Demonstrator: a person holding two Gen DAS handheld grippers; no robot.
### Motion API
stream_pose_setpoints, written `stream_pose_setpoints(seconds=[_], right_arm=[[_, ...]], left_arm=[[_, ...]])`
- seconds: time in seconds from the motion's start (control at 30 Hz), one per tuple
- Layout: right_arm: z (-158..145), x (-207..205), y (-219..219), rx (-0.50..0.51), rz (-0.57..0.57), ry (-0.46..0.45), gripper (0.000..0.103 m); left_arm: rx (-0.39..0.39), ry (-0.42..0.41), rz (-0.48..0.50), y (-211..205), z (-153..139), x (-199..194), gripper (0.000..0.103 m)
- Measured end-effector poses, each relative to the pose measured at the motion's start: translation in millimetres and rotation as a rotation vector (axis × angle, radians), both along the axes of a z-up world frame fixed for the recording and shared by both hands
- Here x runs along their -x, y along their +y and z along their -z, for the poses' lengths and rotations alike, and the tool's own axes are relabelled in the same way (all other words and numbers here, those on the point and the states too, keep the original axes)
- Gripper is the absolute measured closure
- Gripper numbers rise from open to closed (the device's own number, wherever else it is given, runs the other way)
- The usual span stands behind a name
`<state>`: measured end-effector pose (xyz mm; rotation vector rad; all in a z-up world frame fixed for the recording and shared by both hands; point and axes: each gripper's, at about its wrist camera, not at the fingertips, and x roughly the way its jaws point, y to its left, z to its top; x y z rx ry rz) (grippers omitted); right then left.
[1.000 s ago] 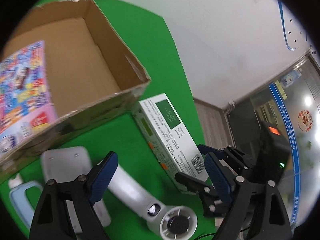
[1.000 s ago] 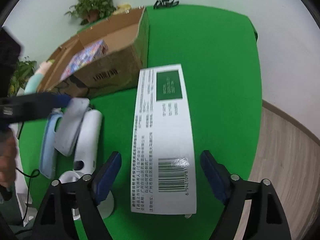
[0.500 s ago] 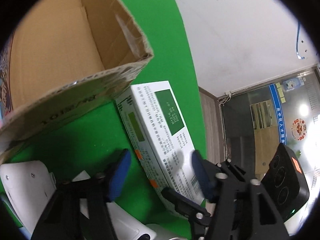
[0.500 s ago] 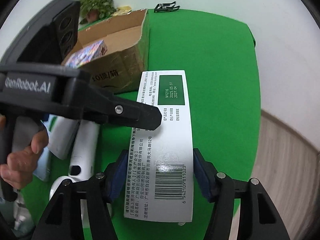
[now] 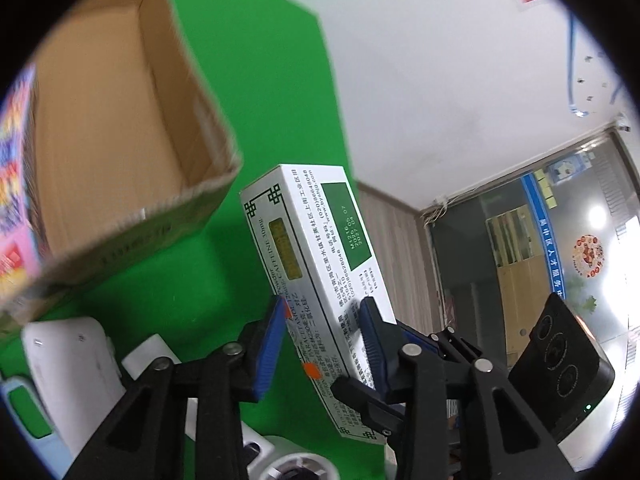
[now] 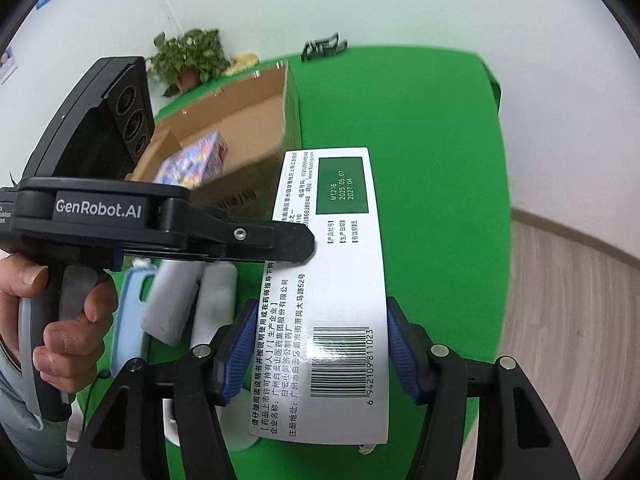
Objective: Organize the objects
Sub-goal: 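Carry the medicine box into the large box and lower it beside the board game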
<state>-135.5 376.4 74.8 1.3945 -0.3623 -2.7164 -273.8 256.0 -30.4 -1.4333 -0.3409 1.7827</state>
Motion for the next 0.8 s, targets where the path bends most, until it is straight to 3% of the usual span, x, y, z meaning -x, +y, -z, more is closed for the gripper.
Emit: stream_pose_setpoints(seconds=[0.07, 0.23, 0.4, 0.6, 0.8], right_arm=[[-21, -4, -1, -0.018, 0.001, 0.049, 0.045], [-74, -1, -7, -0.052, -0.034, 0.169, 0.046], [-119, 44, -38, -0.062, -0.116, 0.245, 0.046], [-156, 91, -74, -0.046, -0.210, 0.283, 0.046], [-157, 138, -112, -0.040, -0.222, 0.257, 0.046]], left_arm=[[-0.029, 0.056, -0.006, -8, -24, -1, 0.076], [-0.072, 0.175, -0.056, -42, -76, 3, 0.081], [-0.083, 0.250, -0.132, -80, -109, 16, 0.081], [-0.067, 0.290, -0.210, -123, -128, 33, 0.081], [-0.047, 0.260, -0.264, -148, -122, 64, 0.082]])
